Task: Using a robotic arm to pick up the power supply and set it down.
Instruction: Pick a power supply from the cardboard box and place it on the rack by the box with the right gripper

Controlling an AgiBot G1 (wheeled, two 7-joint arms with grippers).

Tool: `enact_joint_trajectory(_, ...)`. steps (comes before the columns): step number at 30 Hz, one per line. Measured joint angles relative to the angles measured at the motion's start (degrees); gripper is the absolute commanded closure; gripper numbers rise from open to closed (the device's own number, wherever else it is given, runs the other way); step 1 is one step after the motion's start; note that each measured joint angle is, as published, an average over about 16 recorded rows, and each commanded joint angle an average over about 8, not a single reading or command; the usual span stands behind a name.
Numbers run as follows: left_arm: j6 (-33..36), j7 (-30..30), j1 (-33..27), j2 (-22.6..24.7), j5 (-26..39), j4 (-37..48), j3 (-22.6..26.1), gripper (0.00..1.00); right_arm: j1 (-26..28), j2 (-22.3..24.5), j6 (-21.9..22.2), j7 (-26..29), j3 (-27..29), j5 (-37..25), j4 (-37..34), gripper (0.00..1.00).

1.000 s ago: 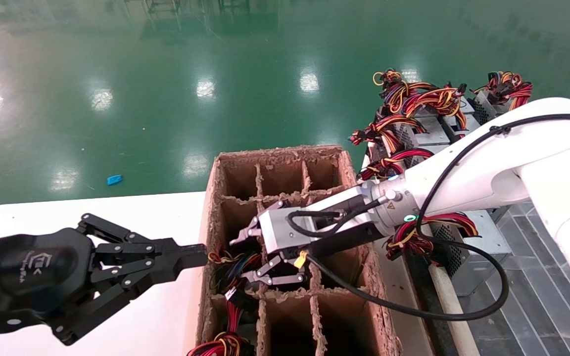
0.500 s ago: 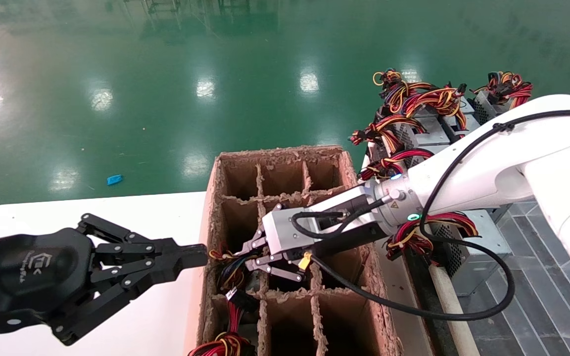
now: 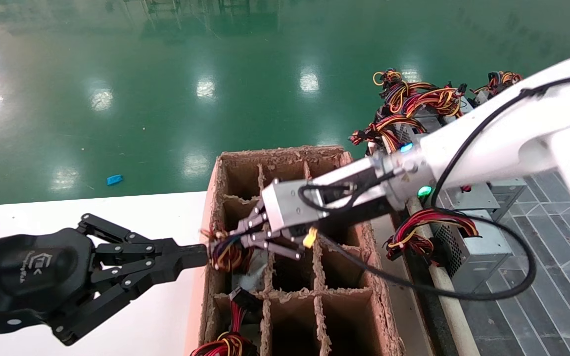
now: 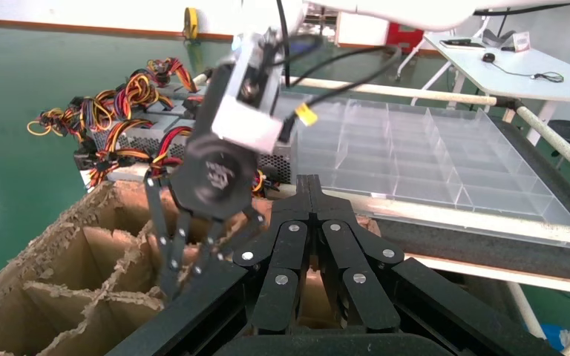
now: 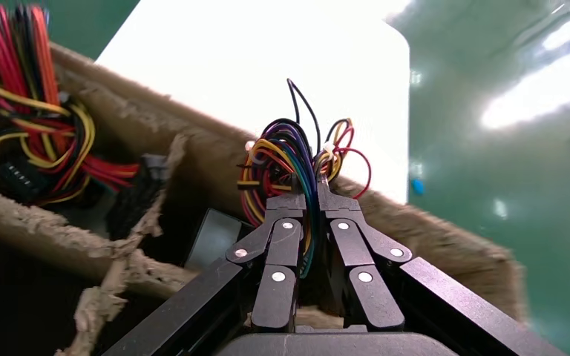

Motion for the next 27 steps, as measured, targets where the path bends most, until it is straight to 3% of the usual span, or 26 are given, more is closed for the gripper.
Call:
enact_joint_trajectory(10,0.0,0.0,0.0,0.0,0.0,0.0,0.0,1.0,5.6,2.8,0.1,4.0,0.1,0.0,9.2,1.0)
enact_joint_trajectory(27,0.0,0.0,0.0,0.0,0.0,0.0,0.0,1.0,20.4,11.2,-0.5,13.5,-0.4,-3.6,31.7,1.0)
